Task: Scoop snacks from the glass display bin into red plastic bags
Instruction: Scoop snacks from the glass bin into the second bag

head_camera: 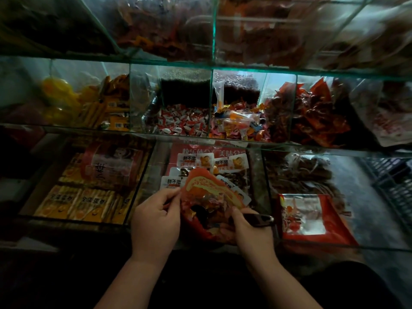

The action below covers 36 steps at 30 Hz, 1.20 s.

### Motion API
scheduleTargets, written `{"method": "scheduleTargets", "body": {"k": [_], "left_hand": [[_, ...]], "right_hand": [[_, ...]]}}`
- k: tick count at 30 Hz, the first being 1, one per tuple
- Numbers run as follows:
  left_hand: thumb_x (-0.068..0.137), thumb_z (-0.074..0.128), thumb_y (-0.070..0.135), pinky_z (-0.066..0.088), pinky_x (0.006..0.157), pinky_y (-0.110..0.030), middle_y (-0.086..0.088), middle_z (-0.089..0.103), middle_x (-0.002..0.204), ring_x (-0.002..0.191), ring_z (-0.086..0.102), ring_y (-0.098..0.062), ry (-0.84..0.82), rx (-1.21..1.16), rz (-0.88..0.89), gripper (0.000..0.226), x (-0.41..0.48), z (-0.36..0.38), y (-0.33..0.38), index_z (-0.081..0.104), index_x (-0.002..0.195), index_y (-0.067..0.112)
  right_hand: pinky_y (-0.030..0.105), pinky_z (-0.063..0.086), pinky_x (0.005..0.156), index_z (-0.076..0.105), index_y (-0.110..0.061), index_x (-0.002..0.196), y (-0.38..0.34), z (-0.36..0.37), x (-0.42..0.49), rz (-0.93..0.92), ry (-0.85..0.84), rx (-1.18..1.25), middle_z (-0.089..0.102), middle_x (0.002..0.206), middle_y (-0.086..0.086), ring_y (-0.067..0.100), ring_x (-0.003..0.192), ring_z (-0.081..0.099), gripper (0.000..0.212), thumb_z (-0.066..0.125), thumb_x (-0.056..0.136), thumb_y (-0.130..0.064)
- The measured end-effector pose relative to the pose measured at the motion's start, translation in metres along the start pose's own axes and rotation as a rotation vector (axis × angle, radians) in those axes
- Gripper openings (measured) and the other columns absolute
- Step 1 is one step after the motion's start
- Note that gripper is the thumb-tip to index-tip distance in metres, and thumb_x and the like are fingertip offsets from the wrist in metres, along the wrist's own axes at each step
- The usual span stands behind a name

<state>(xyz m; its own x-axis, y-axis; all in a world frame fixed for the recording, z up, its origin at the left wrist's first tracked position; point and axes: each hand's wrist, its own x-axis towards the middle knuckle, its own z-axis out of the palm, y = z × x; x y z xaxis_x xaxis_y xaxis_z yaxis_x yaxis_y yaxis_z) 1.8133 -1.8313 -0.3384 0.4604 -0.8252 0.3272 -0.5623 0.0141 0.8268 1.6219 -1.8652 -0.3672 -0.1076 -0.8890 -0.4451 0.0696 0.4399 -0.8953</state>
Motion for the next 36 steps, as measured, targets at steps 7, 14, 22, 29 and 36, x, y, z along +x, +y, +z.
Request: {"method": "scheduleTargets", "body": {"k": [7,14,22,29,36], "left_hand": [[0.093,0.072,0.018,0.053,0.069,-0.009,0.028,0.070,0.089,0.087,0.067,0.008,0.000,-0.011,0.004,0.014,-0.002,0.001,-0.001,0.078,0.098,0.031],[0.094,0.070,0.021,0.058,0.071,-0.026,0.027,0.071,0.092,0.086,0.069,0.005,0.005,-0.050,-0.005,0.013,-0.005,0.000,-0.003,0.077,0.098,0.032],[0.093,0.071,0.021,0.058,0.070,-0.025,0.030,0.069,0.094,0.086,0.068,0.005,0.019,-0.031,-0.024,0.019,-0.006,-0.001,-0.001,0.074,0.098,0.040],[0.092,0.073,0.013,0.054,0.064,-0.013,0.026,0.071,0.087,0.077,0.069,0.003,0.047,-0.011,-0.021,0.034,-0.005,-0.003,0.007,0.068,0.091,0.047],[0.093,0.071,0.021,0.058,0.064,-0.022,0.027,0.070,0.082,0.082,0.068,0.005,0.026,0.008,-0.034,0.034,-0.002,-0.010,0.016,0.063,0.085,0.052]], "right_hand": [[0.045,0.064,0.076,0.078,-0.022,0.076,0.002,-0.001,-0.002,0.018,0.066,0.033,0.079,0.083,0.007,0.027,0.082,0.078,0.023,0.069,0.095,-0.033],[0.042,0.064,0.073,0.076,-0.019,0.073,0.002,0.006,-0.001,0.051,0.035,0.053,0.079,0.077,0.008,0.024,0.076,0.079,0.023,0.070,0.094,-0.027],[0.029,0.061,0.058,0.076,-0.007,0.087,-0.005,0.004,-0.008,0.108,0.021,0.170,0.079,0.080,0.009,0.024,0.075,0.079,0.018,0.070,0.095,-0.023],[0.046,0.064,0.075,0.077,-0.014,0.079,-0.005,-0.001,-0.012,0.110,0.013,0.140,0.079,0.088,0.016,0.033,0.082,0.078,0.021,0.070,0.095,-0.025],[0.032,0.062,0.059,0.070,0.002,0.100,-0.024,-0.014,-0.022,0.112,0.041,0.342,0.077,0.086,0.024,0.036,0.078,0.078,0.022,0.063,0.100,-0.019]]}}
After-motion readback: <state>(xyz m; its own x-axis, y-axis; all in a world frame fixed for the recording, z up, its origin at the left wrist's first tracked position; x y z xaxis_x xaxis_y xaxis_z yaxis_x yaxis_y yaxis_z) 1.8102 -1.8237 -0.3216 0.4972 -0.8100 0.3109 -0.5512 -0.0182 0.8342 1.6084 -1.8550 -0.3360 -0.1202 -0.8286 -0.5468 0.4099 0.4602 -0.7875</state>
